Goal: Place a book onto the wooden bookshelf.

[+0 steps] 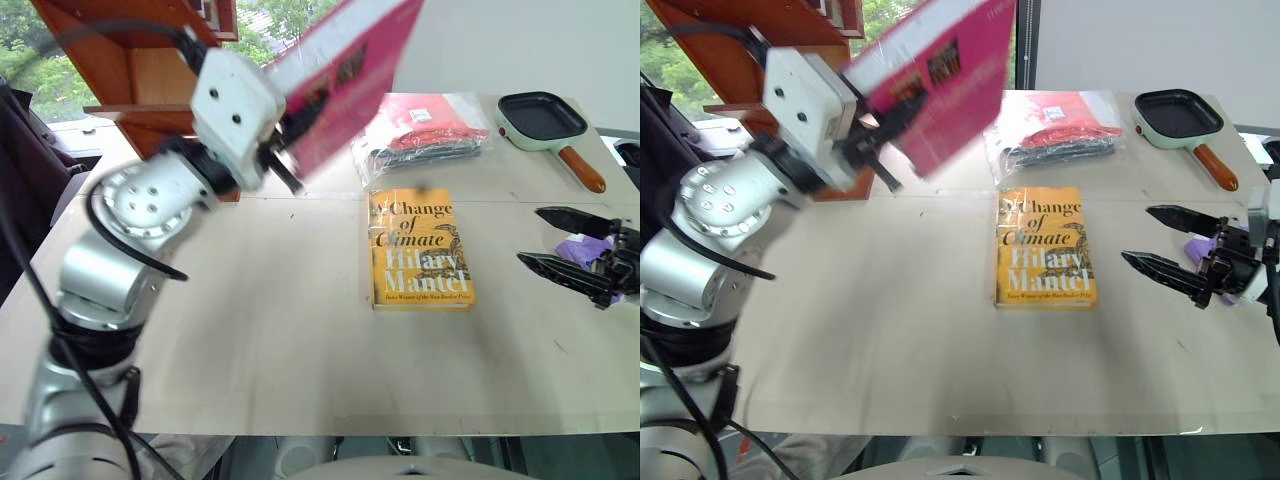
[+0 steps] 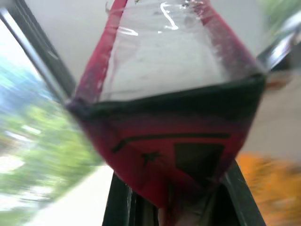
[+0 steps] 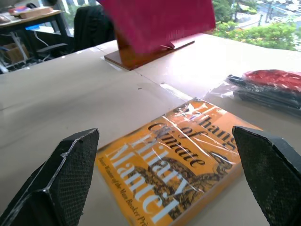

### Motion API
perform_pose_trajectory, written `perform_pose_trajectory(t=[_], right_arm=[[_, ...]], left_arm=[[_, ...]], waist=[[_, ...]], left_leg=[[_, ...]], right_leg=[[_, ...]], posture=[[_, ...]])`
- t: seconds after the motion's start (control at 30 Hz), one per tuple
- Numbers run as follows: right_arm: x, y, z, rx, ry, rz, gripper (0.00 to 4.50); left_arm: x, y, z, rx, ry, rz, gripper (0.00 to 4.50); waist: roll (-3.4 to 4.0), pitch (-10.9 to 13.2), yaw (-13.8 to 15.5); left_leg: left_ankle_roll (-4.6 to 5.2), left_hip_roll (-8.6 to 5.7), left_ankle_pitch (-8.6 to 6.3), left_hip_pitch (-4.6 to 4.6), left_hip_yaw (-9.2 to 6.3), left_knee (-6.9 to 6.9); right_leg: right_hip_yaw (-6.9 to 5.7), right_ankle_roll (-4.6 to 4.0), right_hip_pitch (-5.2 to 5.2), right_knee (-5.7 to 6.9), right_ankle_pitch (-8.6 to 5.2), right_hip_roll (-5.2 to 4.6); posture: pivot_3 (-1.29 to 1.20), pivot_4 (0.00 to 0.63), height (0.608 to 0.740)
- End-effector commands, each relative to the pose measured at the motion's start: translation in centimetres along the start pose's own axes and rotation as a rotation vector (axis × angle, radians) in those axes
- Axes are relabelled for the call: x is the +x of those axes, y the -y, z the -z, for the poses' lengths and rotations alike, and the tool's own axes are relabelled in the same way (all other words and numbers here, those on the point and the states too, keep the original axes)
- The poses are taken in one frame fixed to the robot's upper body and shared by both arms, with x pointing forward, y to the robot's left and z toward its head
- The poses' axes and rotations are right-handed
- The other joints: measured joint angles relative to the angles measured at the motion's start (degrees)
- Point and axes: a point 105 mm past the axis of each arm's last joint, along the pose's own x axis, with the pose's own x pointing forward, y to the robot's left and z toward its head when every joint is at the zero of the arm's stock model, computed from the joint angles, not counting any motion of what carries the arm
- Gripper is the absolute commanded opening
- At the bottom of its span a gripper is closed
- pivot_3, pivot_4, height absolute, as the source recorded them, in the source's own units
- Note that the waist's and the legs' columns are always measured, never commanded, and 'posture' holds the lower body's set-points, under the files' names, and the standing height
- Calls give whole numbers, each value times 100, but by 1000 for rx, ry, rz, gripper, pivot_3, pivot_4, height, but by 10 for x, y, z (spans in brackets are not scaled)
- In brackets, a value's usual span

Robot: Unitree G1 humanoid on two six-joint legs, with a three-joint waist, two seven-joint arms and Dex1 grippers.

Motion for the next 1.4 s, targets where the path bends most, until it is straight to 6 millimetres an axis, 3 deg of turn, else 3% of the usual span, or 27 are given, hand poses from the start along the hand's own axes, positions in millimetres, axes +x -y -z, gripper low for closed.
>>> perform_pose_trajectory(t=[0.03, 0.13, 0.23, 0.57, 0.77, 1.0, 1.2, 1.4], right_arm=[[8, 4, -8, -22, 39, -31, 4500], [15, 8, -10, -14, 68, -45, 4500], [19, 9, -10, -16, 76, -61, 4500], [27, 15, -11, -23, 104, -90, 4500], [30, 17, -19, -16, 170, -84, 4500], [38, 16, -51, -32, 350, -91, 4500], [44, 9, -71, -1, 445, -120, 4500], [47, 10, -69, 29, 420, -119, 4500]], left_arm=[[-2, -30, -11, 420, -60, -59, 178], [-11, -44, 4, 650, -200, -54, 178], [-20, -46, 20, 726, -300, -17, 178], [-43, -70, 52, 730, -567, 37, 178], [-46, -74, 74, 707, -658, 83, 178], [-32, -69, 109, 683, -754, 163, 178], [-28, -74, 115, 684, -806, 218, 178], [-22, -87, 104, 749, -813, 251, 178]], waist=[[-4, 4, -14], [-2, 8, -15], [3, 12, -22], [-13, 29, -32], [-13, 29, -85], [-12, 29, -132], [-11, 29, -146], [-12, 29, -144]], left_leg=[[0, 0, 0, -7, -2, 1], [0, -2, 0, -18, -2, -3], [0, -1, 0, -19, -3, -8], [2, -1, -1, -30, -15, 5], [2, -1, -1, -29, -14, 10], [2, -4, -1, -28, -13, 13], [2, -4, -1, -36, -11, 11], [2, -4, 0, -36, -7, 15]], right_leg=[[-3, 1, -5, -4, 0, 0], [-2, 2, -16, -9, 1, -4], [-3, 2, -18, -10, 1, -4], [-18, 2, -24, 2, 1, -7], [-17, 2, -25, 11, 1, -7], [-17, 3, -26, 18, 1, -6], [-13, 3, -43, 24, 2, -6], [-11, 3, -44, 31, 2, -7]], posture=[[0, 150, 720], [0, 150, 720], [0, 150, 720], [0, 150, 720], [0, 150, 720], [0, 150, 720], [0, 150, 720], [0, 150, 720]])
